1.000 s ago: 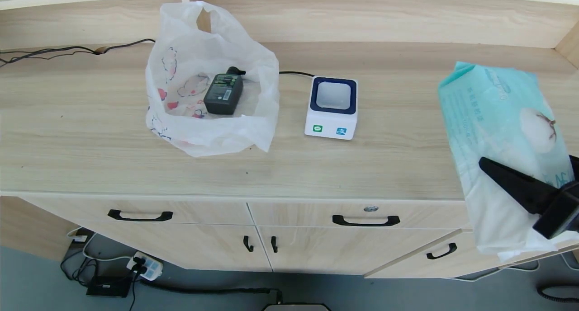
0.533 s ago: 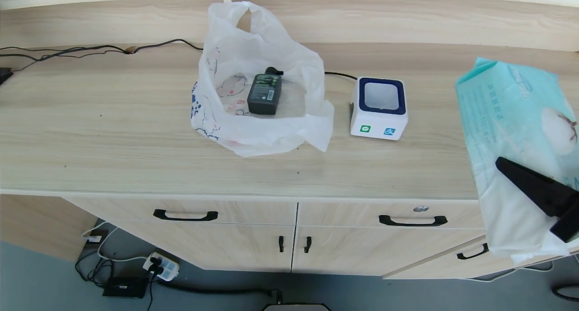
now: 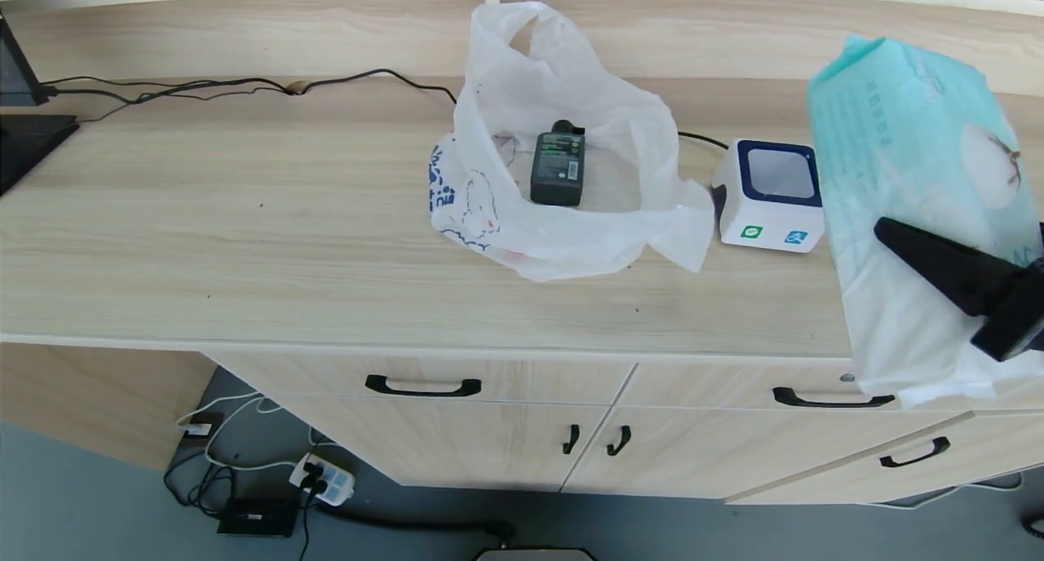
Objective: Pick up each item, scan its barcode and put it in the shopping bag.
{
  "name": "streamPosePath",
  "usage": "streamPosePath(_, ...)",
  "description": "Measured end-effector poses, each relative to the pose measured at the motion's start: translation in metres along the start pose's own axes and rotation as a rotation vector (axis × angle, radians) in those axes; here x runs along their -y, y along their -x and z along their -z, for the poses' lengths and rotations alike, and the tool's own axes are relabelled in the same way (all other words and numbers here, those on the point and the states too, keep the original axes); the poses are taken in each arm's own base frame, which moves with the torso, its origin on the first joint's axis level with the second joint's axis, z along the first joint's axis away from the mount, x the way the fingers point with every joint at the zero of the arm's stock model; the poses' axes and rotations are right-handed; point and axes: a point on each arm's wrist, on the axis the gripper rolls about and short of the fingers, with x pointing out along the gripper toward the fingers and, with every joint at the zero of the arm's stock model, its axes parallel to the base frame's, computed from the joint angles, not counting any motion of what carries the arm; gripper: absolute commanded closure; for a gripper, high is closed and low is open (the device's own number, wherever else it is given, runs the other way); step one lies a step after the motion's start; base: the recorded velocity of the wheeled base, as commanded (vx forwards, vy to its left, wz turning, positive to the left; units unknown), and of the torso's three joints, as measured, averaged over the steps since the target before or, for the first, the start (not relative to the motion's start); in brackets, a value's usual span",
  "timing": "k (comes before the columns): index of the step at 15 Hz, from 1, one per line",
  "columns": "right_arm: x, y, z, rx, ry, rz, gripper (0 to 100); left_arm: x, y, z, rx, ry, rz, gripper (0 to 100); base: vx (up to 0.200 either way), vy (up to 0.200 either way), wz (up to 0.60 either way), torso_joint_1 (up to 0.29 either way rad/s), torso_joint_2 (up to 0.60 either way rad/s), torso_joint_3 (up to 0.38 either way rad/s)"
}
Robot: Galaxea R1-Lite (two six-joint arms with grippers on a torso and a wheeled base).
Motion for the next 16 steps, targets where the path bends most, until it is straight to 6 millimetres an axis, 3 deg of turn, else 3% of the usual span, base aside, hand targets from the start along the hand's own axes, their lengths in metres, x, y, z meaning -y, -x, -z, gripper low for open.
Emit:
streamPosePath(3, -0.007, -0.043, -0.027, 0.063, 0.009, -0.035, 100, 0.0, 0.0, 0.0, 0.0, -0.002, -0.001, 0, 0.0, 0.0, 0.2, -0.001, 0.0, 0.001)
streamPosePath(6, -0.016, -0.077, -0.037, 0.084, 0.025, -0.058, 100, 0.0, 0.0, 0.0, 0.0, -0.001, 0.0, 0, 0.0, 0.0, 0.6, 0.009, 0.0, -0.001)
streamPosePath(11, -0.017, -0.099, -0.039, 0.089, 0.023, -0.054, 100, 0.0, 0.0, 0.0, 0.0, -0.001, 0.0, 0, 0.0, 0.0, 0.6, 0.005, 0.01, 0.001)
streamPosePath(16, -0.006, -0.127, -0.047, 0.123, 0.018, -0.005, 100, 0.0, 0.0, 0.0, 0.001, -0.001, 0.0, 0, 0.0, 0.0, 0.0, 0.0, 0.0, 0.0)
